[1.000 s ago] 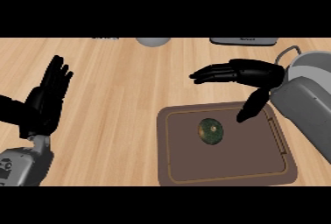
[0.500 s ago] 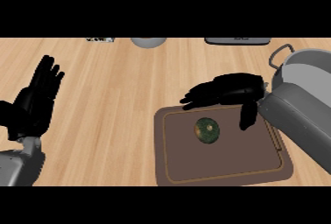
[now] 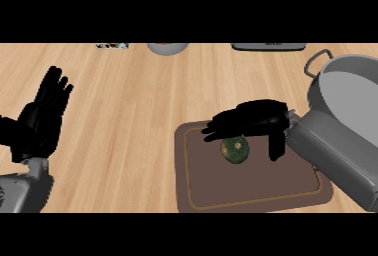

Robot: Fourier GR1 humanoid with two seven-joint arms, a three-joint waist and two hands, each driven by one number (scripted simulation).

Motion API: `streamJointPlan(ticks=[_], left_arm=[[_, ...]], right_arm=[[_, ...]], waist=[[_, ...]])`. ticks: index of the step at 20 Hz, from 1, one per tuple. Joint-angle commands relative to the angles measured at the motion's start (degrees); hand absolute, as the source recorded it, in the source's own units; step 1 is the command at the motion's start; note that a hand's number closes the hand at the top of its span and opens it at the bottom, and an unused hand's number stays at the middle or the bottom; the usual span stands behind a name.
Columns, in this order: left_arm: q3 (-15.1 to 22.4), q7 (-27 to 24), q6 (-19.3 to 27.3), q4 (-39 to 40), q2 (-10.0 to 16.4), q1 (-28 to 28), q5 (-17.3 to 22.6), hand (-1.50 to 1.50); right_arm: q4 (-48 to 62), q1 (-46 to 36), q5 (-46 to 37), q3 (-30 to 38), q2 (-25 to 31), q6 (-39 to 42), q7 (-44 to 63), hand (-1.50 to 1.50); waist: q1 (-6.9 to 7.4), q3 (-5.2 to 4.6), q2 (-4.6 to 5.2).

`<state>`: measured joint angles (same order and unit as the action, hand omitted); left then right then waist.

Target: Pick the squash from the tray and place it in the pot

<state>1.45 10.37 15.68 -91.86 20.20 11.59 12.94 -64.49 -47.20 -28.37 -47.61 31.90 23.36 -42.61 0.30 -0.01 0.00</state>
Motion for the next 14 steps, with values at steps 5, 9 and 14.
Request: streamJointPlan(ticks=[5, 9, 14], left_arm=[[-1.36, -0.4, -2.48, -1.39, -1.14, -1.27, -1.18, 0.0], [-3.06, -3.19, -4.2, 2.55, -2.26, -1.11, -0.69, 0.0], [-2.97, 3.5, -3.52, -4.75, -1.35, -1.62, -1.76, 0.0]], right_arm=[[5.74, 2.91, -10.18, 3.08, -5.14, -1.53, -1.58, -1.5], [6.0, 2.71, -11.29, 4.86, -7.89, 1.07, -1.76, -1.5], [11.39, 2.23, -15.68, 6.58, -10.82, -1.55, -3.9, -1.5]], waist=[[0.06, 0.01, 0.03], [-0.07, 0.0, 0.05], [0.41, 0.02, 0.04]])
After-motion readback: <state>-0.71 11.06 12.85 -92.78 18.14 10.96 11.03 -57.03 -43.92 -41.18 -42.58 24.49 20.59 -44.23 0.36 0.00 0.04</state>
